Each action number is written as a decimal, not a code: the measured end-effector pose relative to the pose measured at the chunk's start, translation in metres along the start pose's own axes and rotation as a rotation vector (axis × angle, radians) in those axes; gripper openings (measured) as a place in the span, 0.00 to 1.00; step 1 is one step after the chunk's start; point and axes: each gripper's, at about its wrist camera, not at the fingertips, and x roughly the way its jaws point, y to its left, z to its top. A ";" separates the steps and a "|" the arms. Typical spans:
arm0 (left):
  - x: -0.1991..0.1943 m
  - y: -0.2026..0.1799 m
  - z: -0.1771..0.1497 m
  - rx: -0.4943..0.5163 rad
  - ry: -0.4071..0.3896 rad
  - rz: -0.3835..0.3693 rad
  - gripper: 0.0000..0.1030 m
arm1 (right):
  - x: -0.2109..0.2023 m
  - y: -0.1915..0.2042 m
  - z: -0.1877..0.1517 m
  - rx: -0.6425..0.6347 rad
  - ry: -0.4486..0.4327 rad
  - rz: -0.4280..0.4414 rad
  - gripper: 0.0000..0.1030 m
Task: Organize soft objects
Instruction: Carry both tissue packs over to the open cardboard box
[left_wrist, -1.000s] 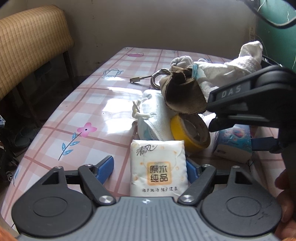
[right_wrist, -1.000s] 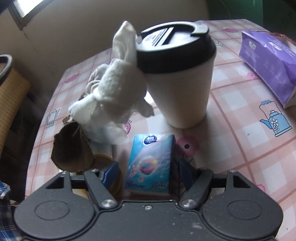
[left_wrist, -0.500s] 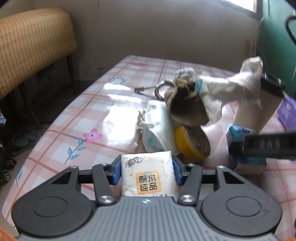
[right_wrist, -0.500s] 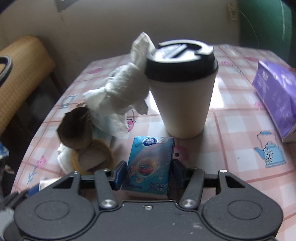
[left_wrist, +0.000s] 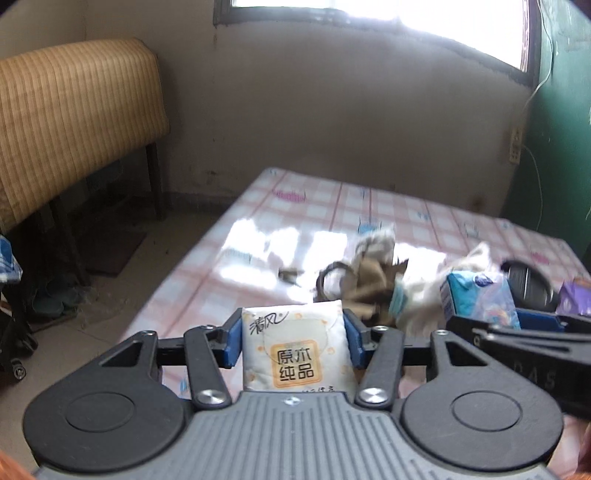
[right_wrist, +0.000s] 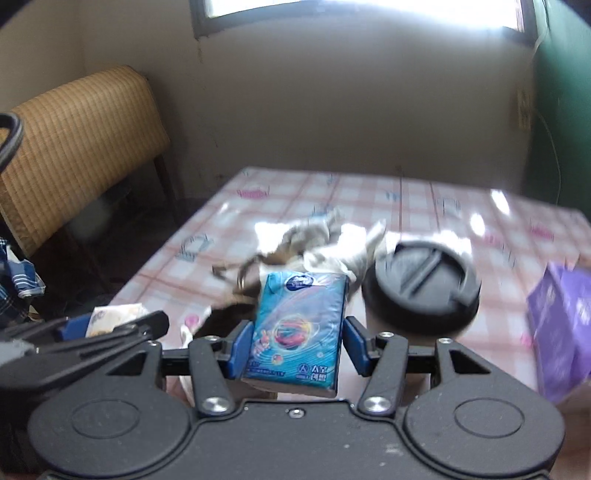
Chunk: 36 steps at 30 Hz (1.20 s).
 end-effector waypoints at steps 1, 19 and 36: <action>0.000 -0.001 0.004 0.003 -0.005 0.001 0.53 | -0.002 -0.001 0.004 0.002 -0.008 -0.004 0.63; -0.004 -0.054 0.022 0.062 -0.026 -0.084 0.53 | -0.033 -0.058 0.021 0.077 -0.063 -0.077 0.63; -0.022 -0.113 0.006 0.151 -0.026 -0.170 0.53 | -0.066 -0.109 -0.006 0.142 -0.060 -0.132 0.63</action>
